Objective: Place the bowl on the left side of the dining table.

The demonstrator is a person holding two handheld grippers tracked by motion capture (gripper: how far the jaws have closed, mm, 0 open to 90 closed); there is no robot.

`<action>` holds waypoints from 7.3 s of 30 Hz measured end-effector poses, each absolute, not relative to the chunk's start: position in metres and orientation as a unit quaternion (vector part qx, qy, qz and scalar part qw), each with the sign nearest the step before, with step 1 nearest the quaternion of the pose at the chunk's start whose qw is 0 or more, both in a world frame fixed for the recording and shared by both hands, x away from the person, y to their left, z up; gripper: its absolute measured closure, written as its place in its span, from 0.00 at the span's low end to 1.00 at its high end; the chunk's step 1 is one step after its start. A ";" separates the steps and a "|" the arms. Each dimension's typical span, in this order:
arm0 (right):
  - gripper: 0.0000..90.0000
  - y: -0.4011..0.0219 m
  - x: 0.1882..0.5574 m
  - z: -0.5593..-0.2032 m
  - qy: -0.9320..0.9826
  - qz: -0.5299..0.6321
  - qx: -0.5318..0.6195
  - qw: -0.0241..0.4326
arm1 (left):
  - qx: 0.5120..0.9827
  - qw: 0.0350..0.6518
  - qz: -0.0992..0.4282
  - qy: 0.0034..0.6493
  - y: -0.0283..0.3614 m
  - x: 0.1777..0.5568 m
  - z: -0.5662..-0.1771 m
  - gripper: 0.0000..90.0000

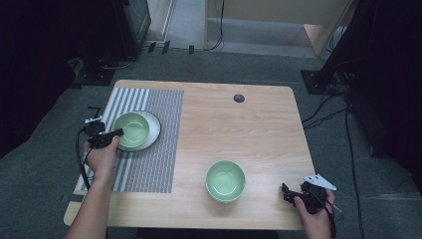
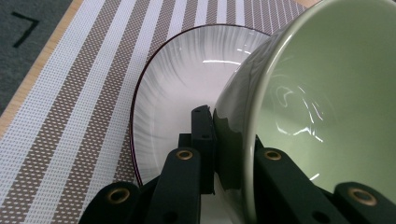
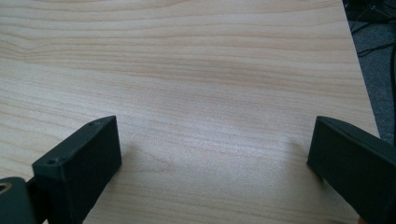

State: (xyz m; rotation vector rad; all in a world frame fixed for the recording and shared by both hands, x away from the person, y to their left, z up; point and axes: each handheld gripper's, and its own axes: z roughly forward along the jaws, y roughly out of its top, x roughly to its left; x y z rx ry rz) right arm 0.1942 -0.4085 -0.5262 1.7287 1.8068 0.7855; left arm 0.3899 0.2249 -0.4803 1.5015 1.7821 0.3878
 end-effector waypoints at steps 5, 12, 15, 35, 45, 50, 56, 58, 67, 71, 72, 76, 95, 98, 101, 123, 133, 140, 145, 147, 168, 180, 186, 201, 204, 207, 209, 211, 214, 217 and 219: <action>0.03 -0.409 0.194 -0.526 0.666 0.290 0.637 0.258 | 0.594 0.375 0.144 0.697 0.224 0.396 -0.479 0.93; 0.03 -0.408 0.194 -0.526 0.666 0.290 0.637 0.257 | 0.594 0.358 0.133 0.708 0.224 0.409 -0.478 0.93; 0.03 -0.409 0.194 -0.526 0.666 0.290 0.637 0.257 | 0.592 0.355 0.128 0.712 0.224 0.412 -0.478 0.92; 0.03 -0.408 0.194 -0.526 0.666 0.290 0.638 0.257 | 0.589 0.333 0.108 0.729 0.228 0.421 -0.477 0.92; 0.02 -0.408 0.194 -0.526 0.666 0.289 0.638 0.257 | 0.597 0.337 0.106 0.720 0.227 0.420 -0.478 0.83; 0.02 -0.408 0.194 -0.526 0.666 0.289 0.638 0.257 | 0.603 0.332 0.109 0.717 0.225 0.418 -0.478 0.82; 0.02 -0.408 0.194 -0.526 0.666 0.289 0.638 0.257 | 0.601 0.347 0.107 0.712 0.224 0.415 -0.479 0.75; 0.02 -0.408 0.194 -0.526 0.666 0.289 0.638 0.257 | 0.599 0.350 0.109 0.712 0.224 0.414 -0.478 0.65; 0.02 -0.408 0.195 -0.526 0.666 0.289 0.638 0.257 | 0.606 0.379 0.127 0.687 0.223 0.406 -0.470 0.17; 0.00 -0.409 0.195 -0.527 0.665 0.286 0.641 0.257 | 0.615 0.365 0.143 0.684 0.220 0.405 -0.468 0.17; 0.00 -0.409 0.195 -0.527 0.665 0.286 0.640 0.257 | 0.614 0.366 0.150 0.683 0.219 0.403 -0.467 0.17; 0.00 -0.408 0.195 -0.526 0.663 0.285 0.643 0.257 | 0.615 0.375 0.162 0.675 0.218 0.399 -0.462 0.12; 0.00 -0.408 0.196 -0.527 0.657 0.283 0.648 0.260 | 0.636 0.404 0.216 0.622 0.210 0.379 -0.450 0.09; 0.00 -0.408 0.196 -0.527 0.657 0.282 0.648 0.260 | 0.637 0.407 0.220 0.617 0.209 0.376 -0.449 0.09; 0.00 -0.408 0.196 -0.527 0.657 0.283 0.648 0.260 | 0.638 0.408 0.221 0.614 0.209 0.373 -0.450 0.09; 0.00 -0.408 0.196 -0.527 0.657 0.282 0.648 0.260 | 0.641 0.428 0.238 0.591 0.214 0.344 -0.447 0.09; 0.00 -0.408 0.196 -0.527 0.657 0.283 0.648 0.260 | 0.641 0.437 0.239 0.584 0.214 0.334 -0.448 0.09; 0.00 -0.408 0.196 -0.527 0.657 0.282 0.648 0.260 | 0.639 0.444 0.232 0.584 0.217 0.328 -0.447 0.09; 0.00 -0.408 0.196 -0.527 0.657 0.282 0.648 0.260 | 0.642 0.448 0.234 0.577 0.217 0.322 -0.445 0.09; 0.00 -0.408 0.196 -0.527 0.657 0.282 0.648 0.260 | 0.641 0.451 0.232 0.576 0.217 0.319 -0.444 0.09; 0.00 -0.408 0.196 -0.526 0.657 0.282 0.649 0.260 | 0.643 0.452 0.250 0.565 0.219 0.289 -0.455 0.09; 0.00 -0.408 0.196 -0.527 0.657 0.282 0.649 0.260 | 0.640 0.446 0.260 0.569 0.230 0.273 -0.469 0.09; 0.00 -0.408 0.196 -0.526 0.656 0.282 0.650 0.260 | 0.643 0.437 0.263 0.572 0.235 0.267 -0.479 0.09; 0.00 -0.408 0.196 -0.527 0.656 0.282 0.649 0.261 | 0.641 0.421 0.263 0.586 0.260 0.250 -0.502 0.09; 0.00 -0.408 0.196 -0.527 0.656 0.282 0.650 0.261 | 0.643 0.415 0.263 0.587 0.265 0.247 -0.506 0.09; 0.00 -0.408 0.196 -0.527 0.656 0.281 0.650 0.261 | 0.644 0.411 0.262 0.589 0.268 0.245 -0.510 0.09; 0.00 -0.408 0.196 -0.527 0.656 0.282 0.651 0.260 | 0.646 0.411 0.262 0.588 0.270 0.243 -0.511 0.09; 0.00 -0.408 0.196 -0.527 0.656 0.281 0.650 0.261 | 0.651 0.403 0.266 0.586 0.270 0.242 -0.512 0.09; 0.00 -0.408 0.196 -0.527 0.656 0.282 0.650 0.261 | 0.663 0.392 0.266 0.580 0.267 0.242 -0.514 0.09; 0.00 -0.408 0.196 -0.527 0.656 0.282 0.650 0.261 | 0.679 0.376 0.264 0.573 0.263 0.244 -0.514 0.09; 0.00 -0.408 0.196 -0.527 0.656 0.282 0.650 0.261 | 0.685 0.366 0.257 0.574 0.261 0.246 -0.515 0.09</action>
